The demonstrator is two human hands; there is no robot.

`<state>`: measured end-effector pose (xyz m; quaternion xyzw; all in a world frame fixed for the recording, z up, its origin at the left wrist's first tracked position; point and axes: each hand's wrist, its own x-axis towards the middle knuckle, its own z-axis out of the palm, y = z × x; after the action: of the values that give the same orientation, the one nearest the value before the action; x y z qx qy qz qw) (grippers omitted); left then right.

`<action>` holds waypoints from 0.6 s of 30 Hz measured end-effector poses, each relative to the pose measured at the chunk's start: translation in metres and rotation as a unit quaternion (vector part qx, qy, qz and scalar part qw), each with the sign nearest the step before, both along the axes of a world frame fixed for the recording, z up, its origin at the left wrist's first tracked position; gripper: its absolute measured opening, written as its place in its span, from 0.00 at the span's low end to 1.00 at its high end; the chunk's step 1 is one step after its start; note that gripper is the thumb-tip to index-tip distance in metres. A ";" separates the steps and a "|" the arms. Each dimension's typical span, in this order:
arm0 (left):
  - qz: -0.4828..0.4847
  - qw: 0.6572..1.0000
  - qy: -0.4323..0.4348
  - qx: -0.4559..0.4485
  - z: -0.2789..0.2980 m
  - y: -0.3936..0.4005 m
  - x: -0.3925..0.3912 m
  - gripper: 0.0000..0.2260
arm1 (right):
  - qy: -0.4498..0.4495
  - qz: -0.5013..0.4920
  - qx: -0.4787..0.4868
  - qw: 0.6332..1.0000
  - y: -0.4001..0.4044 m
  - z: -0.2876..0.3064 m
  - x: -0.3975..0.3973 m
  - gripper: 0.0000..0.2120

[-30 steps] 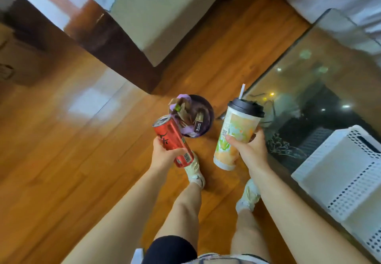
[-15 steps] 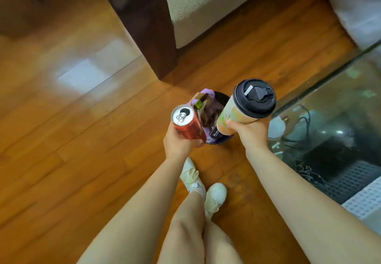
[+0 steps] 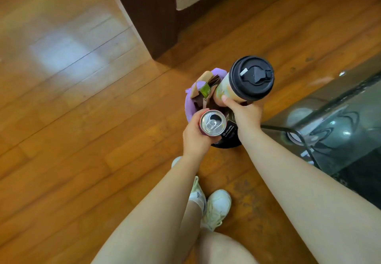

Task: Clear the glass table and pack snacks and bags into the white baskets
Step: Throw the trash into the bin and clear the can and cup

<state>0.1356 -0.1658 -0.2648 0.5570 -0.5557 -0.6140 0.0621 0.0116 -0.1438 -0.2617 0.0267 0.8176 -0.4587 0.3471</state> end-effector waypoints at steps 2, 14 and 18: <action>-0.014 0.999 0.025 0.036 -0.001 -0.001 -0.001 0.35 | -0.049 -0.022 -0.016 0.998 0.007 -0.009 -0.001 0.39; 0.027 0.986 -0.029 0.163 0.050 -0.013 -0.005 0.41 | -0.220 0.015 0.050 0.974 0.041 0.042 -0.003 0.29; 0.039 0.980 -0.074 0.179 0.088 -0.009 0.002 0.33 | -0.251 0.068 0.098 0.961 0.045 0.086 -0.001 0.23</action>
<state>0.1375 -0.1751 -0.1764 0.6242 -0.4177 -0.6578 -0.0558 0.0104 -0.0989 -0.1757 0.1190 0.7450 -0.3307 0.5670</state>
